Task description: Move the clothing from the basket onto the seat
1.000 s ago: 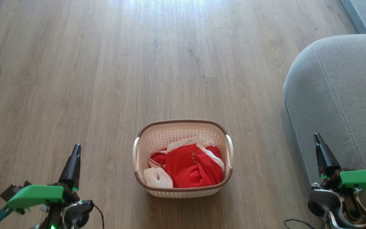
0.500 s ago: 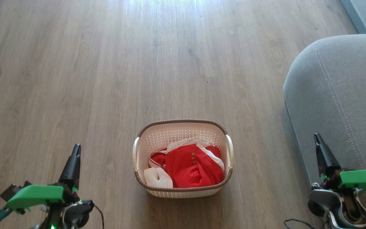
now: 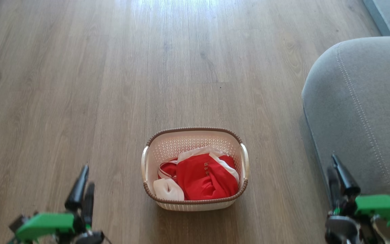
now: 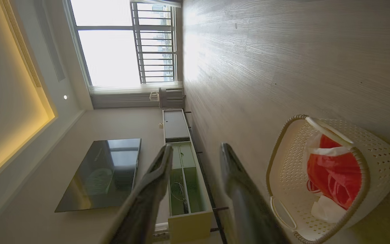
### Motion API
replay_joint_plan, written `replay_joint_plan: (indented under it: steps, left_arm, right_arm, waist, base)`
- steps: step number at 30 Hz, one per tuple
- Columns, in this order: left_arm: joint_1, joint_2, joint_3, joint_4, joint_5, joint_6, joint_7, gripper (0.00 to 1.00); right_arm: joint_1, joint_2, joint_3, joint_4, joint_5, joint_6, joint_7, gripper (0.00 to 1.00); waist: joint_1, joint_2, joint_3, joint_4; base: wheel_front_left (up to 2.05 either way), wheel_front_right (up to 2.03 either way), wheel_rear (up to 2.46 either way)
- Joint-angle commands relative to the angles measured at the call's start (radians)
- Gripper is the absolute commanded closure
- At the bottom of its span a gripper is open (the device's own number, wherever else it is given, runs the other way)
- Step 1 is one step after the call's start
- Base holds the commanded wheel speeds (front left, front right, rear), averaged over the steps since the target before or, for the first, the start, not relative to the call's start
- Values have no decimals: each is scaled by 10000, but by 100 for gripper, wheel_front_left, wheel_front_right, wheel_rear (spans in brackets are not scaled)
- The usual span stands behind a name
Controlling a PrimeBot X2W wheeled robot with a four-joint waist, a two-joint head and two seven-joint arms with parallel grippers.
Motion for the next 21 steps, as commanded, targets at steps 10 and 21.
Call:
replay_joint_plan:
  steps: [10,21]
  left_arm:
    - [-257,28,-25,206,98,-1,-177,0]
    - [-673,175,-256,321,425,-3,-563,0]
  right_arm:
    - [-269,-47,150,106,-132,0,-114,0]
    - [-739,-281,630,167,-480,0,-538,0]
  waist:
    - [0,0,28,-5]
    - [0,0,62,-9]
  base:
    - [0,0,0]
    - [0,0,0]
